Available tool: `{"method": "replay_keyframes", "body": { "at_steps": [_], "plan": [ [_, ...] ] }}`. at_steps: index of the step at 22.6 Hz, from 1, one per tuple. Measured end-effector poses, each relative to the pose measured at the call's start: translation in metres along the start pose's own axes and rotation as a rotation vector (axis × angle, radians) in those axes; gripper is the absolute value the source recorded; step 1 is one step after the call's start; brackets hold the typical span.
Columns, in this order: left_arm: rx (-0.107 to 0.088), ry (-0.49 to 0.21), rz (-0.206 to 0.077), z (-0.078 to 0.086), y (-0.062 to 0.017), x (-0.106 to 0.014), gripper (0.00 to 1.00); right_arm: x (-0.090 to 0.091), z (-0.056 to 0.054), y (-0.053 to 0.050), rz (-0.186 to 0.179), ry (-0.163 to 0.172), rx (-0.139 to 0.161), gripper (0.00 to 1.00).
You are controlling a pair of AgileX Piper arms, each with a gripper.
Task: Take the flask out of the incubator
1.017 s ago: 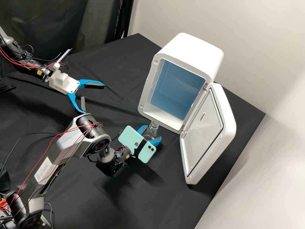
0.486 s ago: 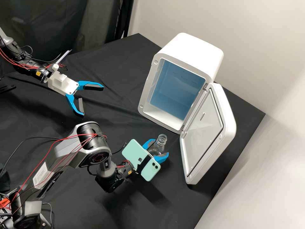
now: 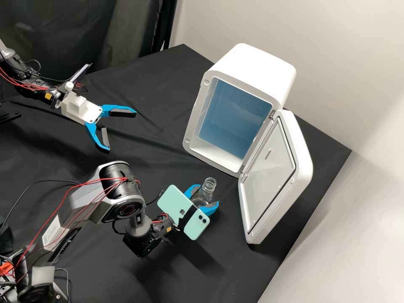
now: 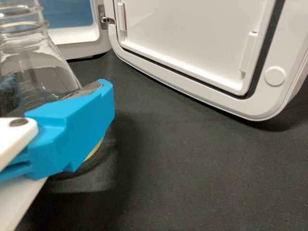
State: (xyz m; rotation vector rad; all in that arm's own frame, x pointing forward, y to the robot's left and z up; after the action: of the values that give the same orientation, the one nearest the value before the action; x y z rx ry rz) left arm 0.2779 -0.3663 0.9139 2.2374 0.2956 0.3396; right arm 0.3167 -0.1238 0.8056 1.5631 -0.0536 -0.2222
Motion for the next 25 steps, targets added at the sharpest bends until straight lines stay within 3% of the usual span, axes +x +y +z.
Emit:
{"method": "replay_keyframes", "body": {
  "at_steps": [5, 7, 10, 12, 14, 17, 19, 25],
  "plan": [
    [-0.002, -0.002, 0.000, 0.001, 0.0000, 0.000, 1.00, -0.007, -0.001, -0.003, -0.012, -0.006, 0.010, 0.00],
    [0.011, -0.005, 0.000, 0.003, -0.0001, 0.000, 1.00, -0.010, -0.001, -0.005, -0.018, -0.009, 0.015, 0.00],
    [0.014, 0.006, 0.008, 0.004, 0.0002, 0.000, 1.00, -0.013, -0.001, -0.007, -0.018, -0.006, 0.019, 0.00],
    [0.031, 0.004, 0.041, 0.006, 0.0008, -0.001, 1.00, -0.015, -0.001, -0.008, -0.018, -0.005, 0.022, 0.00],
    [0.032, -0.016, 0.101, 0.008, 0.0035, -0.004, 1.00, -0.016, -0.002, -0.008, -0.018, -0.004, 0.022, 0.00],
    [0.039, -0.047, 0.150, 0.011, 0.0058, -0.006, 1.00, -0.017, -0.002, -0.009, -0.017, -0.002, 0.015, 0.00],
    [0.037, -0.074, 0.159, 0.014, 0.0063, -0.007, 1.00, -0.017, -0.002, -0.010, -0.020, -0.002, 0.013, 0.00],
    [0.016, -0.103, 0.152, 0.015, 0.0045, -0.008, 1.00, -0.018, -0.004, -0.012, -0.026, 0.003, 0.003, 0.00]
  ]
}}
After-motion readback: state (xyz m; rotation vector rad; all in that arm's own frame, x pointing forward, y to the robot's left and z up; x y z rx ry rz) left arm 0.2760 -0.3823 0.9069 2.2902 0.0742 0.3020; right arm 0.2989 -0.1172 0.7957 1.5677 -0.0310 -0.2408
